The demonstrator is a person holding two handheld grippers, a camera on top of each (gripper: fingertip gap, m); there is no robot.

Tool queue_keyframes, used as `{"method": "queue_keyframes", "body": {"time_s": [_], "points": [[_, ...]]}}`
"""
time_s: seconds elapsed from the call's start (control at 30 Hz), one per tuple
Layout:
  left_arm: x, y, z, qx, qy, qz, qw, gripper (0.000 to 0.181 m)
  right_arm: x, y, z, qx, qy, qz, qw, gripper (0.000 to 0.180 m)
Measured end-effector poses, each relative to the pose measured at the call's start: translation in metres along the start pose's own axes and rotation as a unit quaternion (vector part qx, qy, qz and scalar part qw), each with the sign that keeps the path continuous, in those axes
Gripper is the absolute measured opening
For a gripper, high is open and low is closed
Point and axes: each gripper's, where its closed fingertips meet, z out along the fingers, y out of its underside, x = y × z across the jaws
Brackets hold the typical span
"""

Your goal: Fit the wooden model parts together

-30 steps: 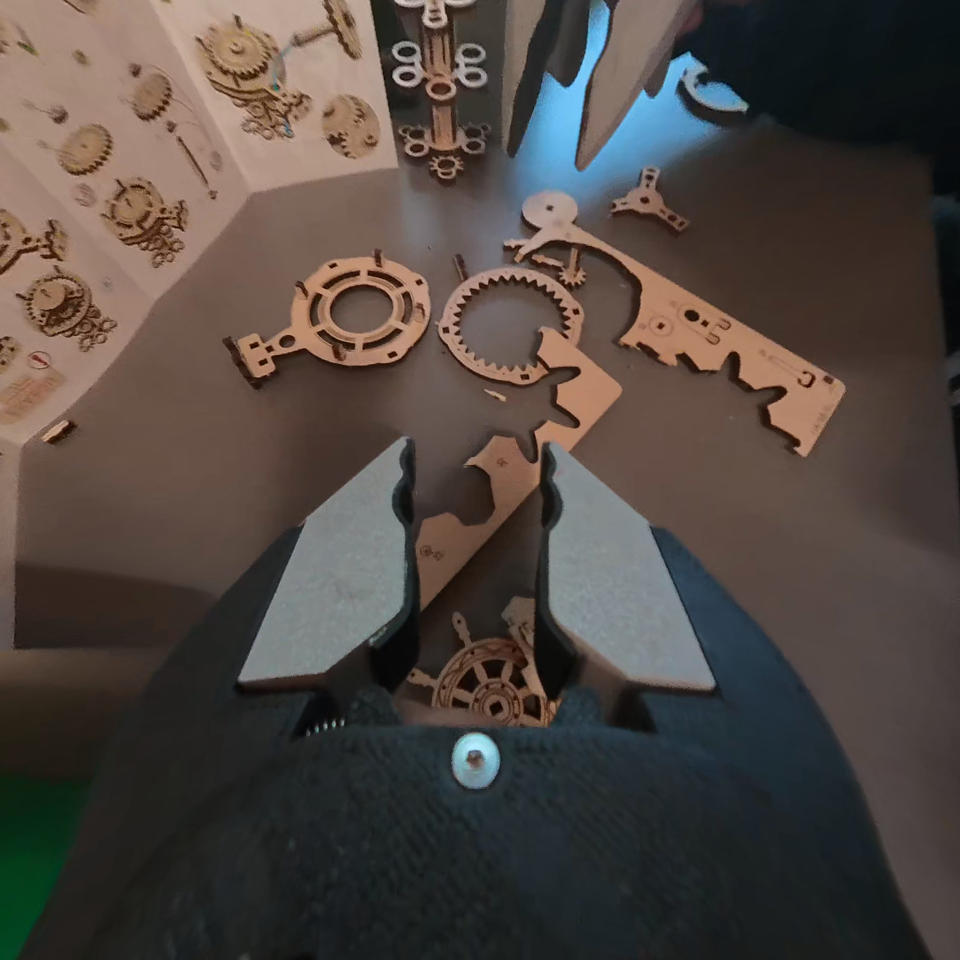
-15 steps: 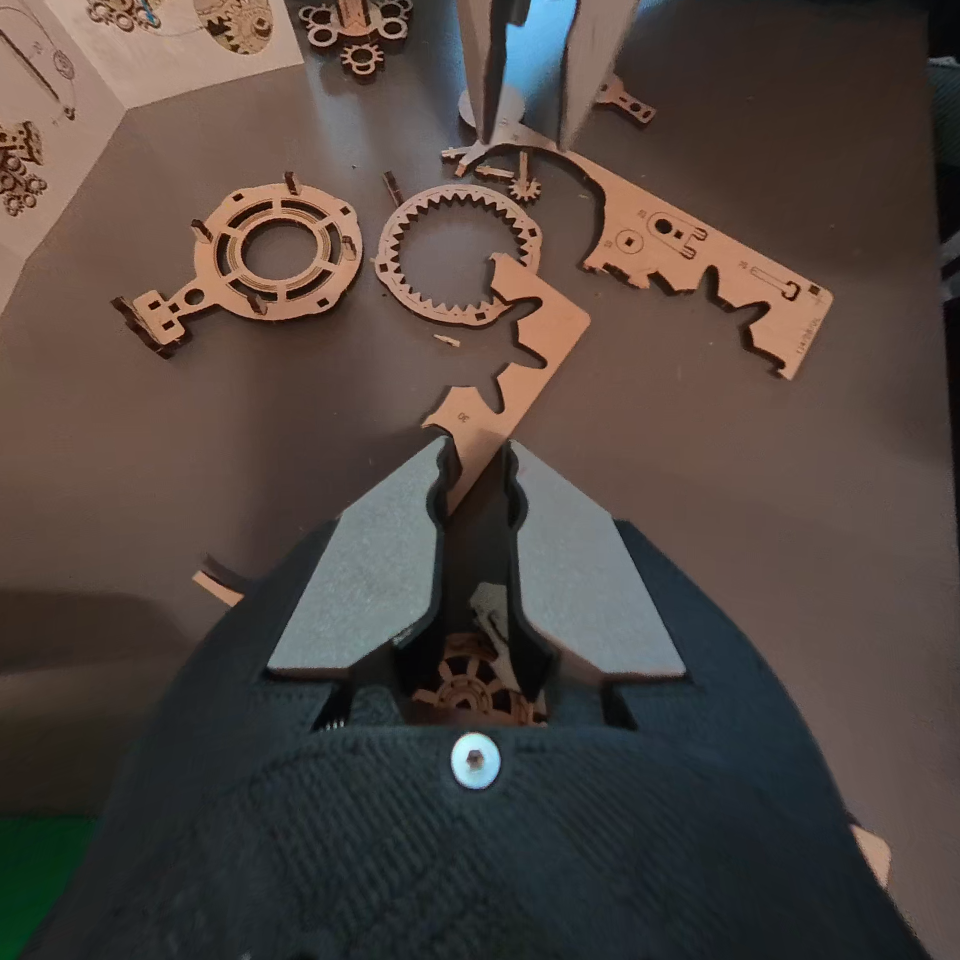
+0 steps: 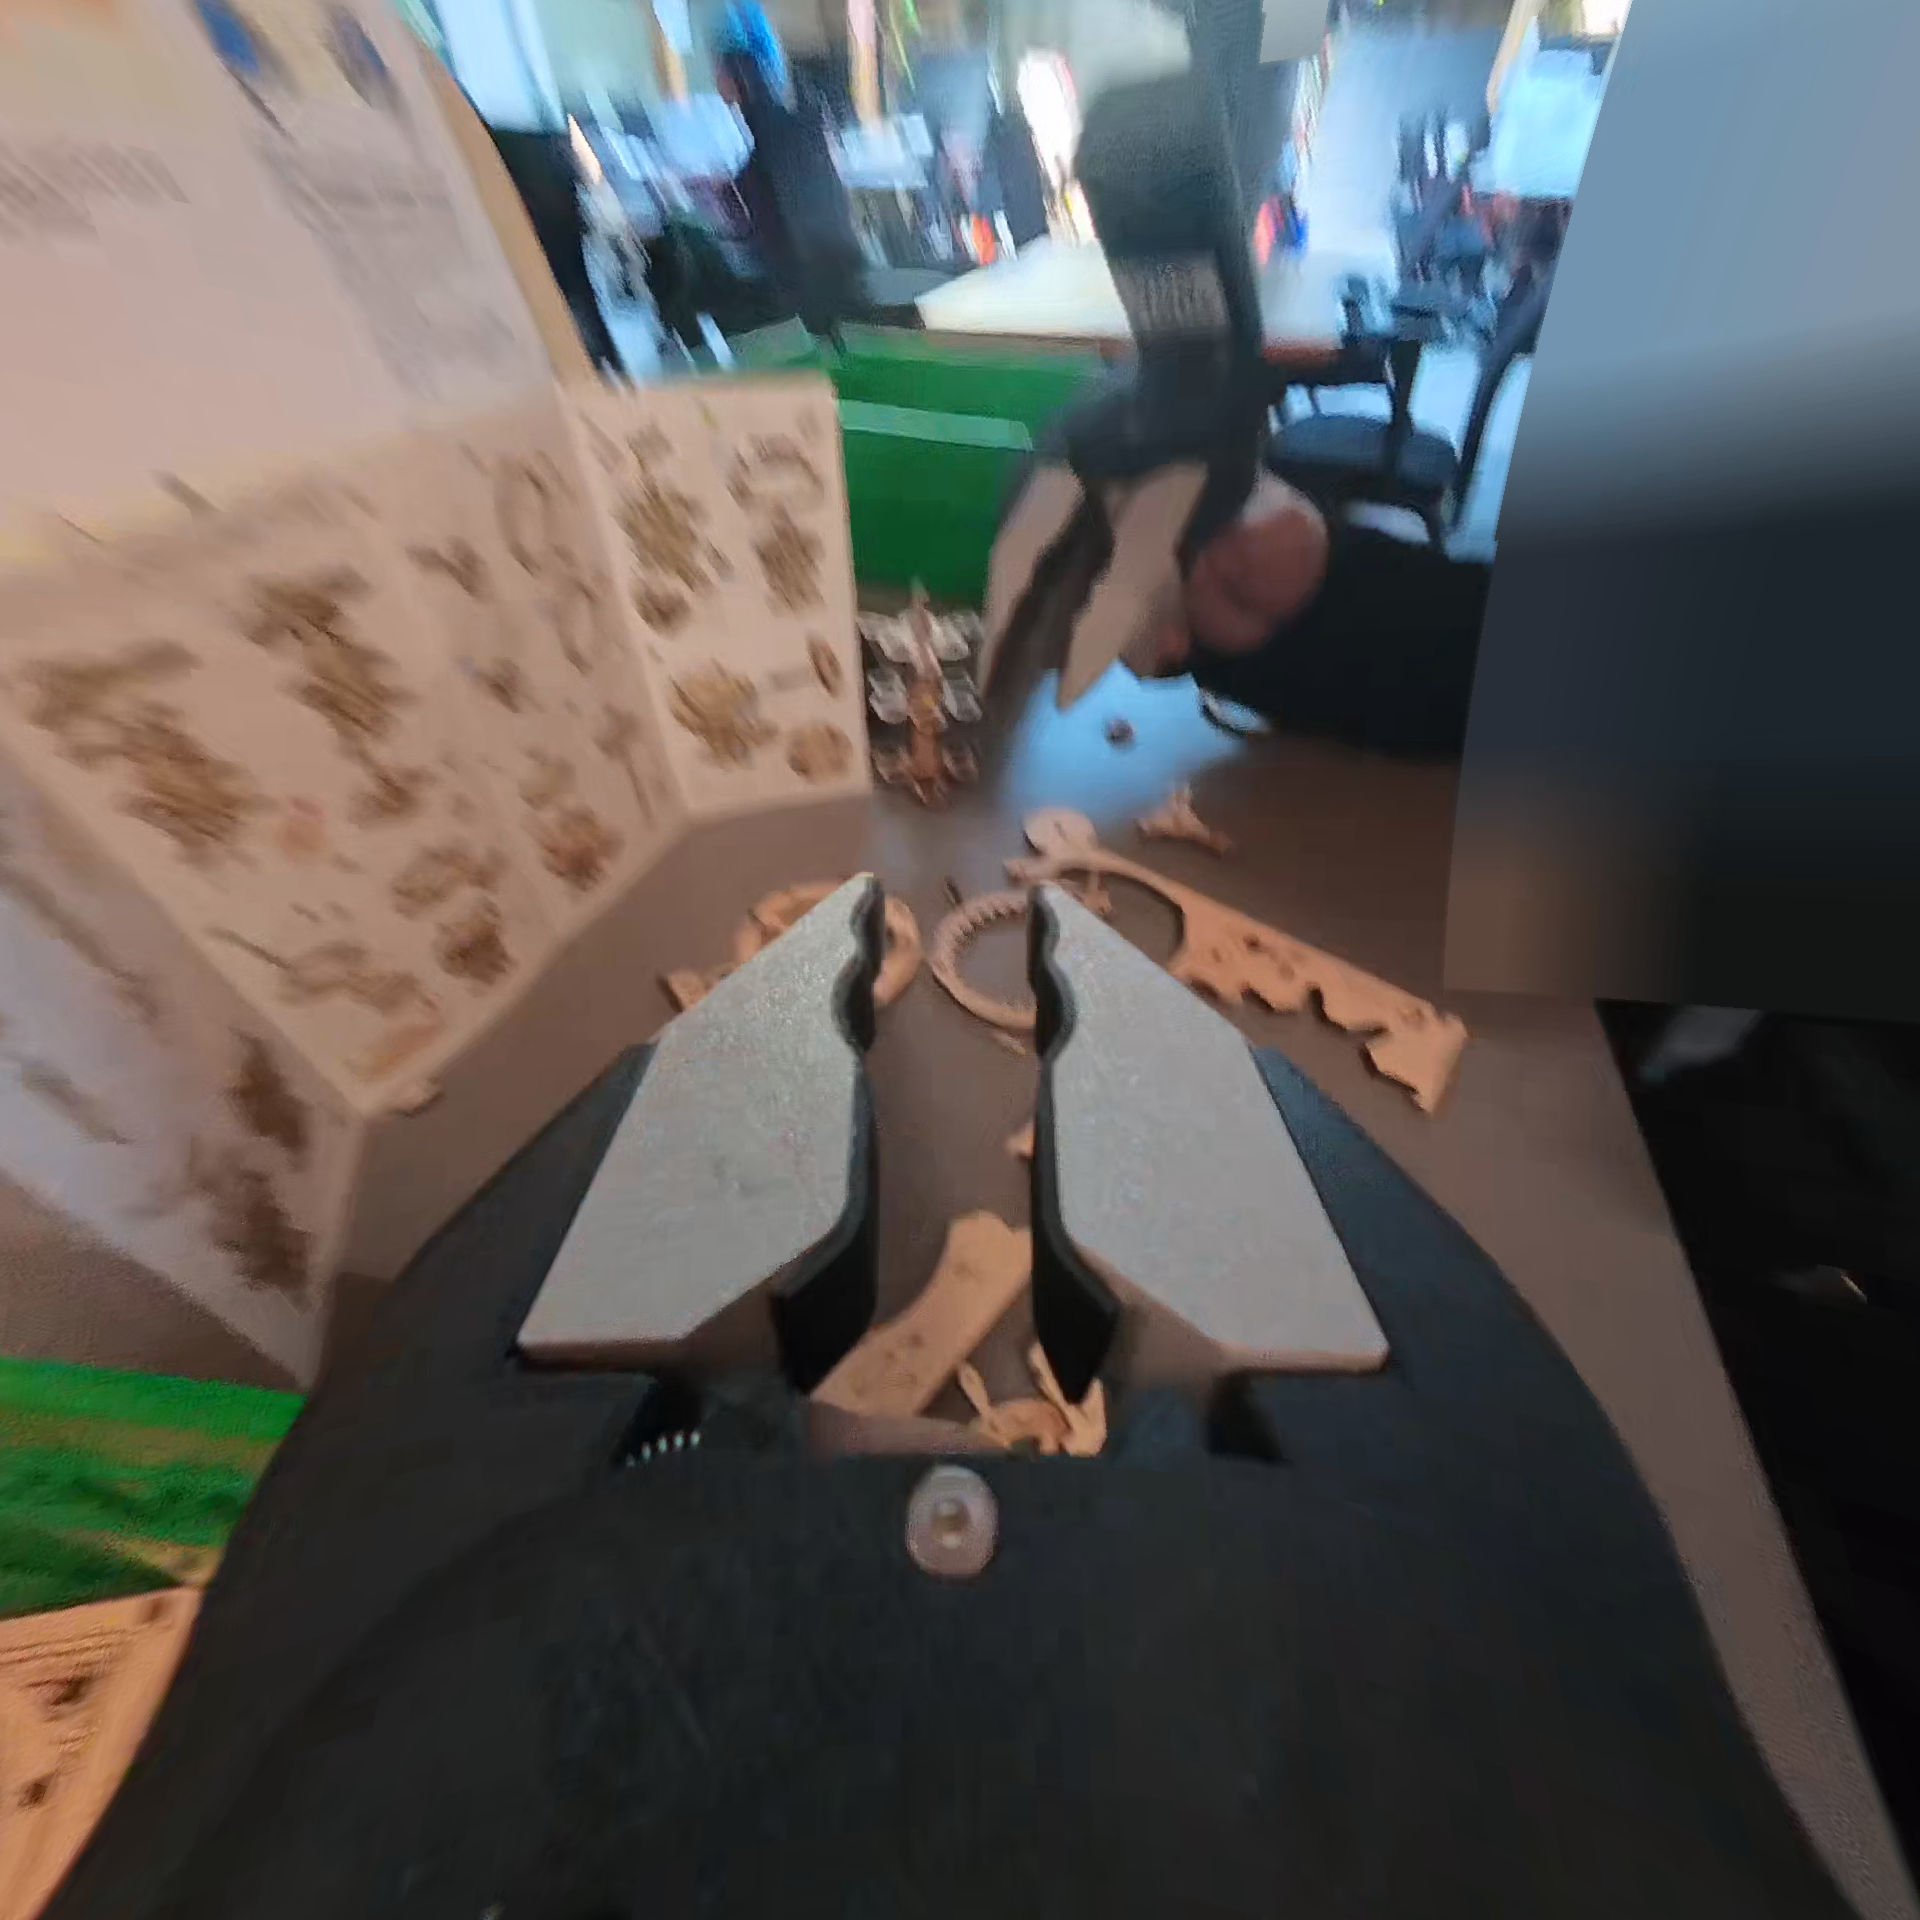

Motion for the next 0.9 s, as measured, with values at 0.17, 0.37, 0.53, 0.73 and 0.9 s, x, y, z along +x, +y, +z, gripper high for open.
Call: {"method": "queue_keyframes", "body": {"time_s": [0.17, 0.37, 0.53, 0.73, 0.9], "points": [[-0.03, -0.049, -0.035, 0.144, -0.101, 0.005, 0.984, 0.018, 0.018, -0.02, -0.018, 0.066, 0.056, -0.004, 0.996, 0.022], [-0.05, -0.053, -0.05, 0.175, -0.131, -0.042, 0.975, 0.017, 0.028, -0.034, -0.035, 0.123, 0.076, 0.016, 0.989, 0.021], [-0.049, -0.048, -0.044, 0.154, -0.138, -0.028, 0.978, 0.016, 0.03, -0.035, -0.037, 0.129, 0.083, 0.014, 0.988, 0.02], [-0.047, -0.044, -0.038, 0.142, -0.137, -0.023, 0.98, 0.016, 0.029, -0.035, -0.036, 0.128, 0.092, 0.003, 0.988, 0.019], [-0.046, -0.04, -0.035, 0.132, -0.134, -0.023, 0.982, 0.016, 0.031, -0.037, -0.038, 0.132, 0.096, 0.002, 0.987, 0.018]]}}
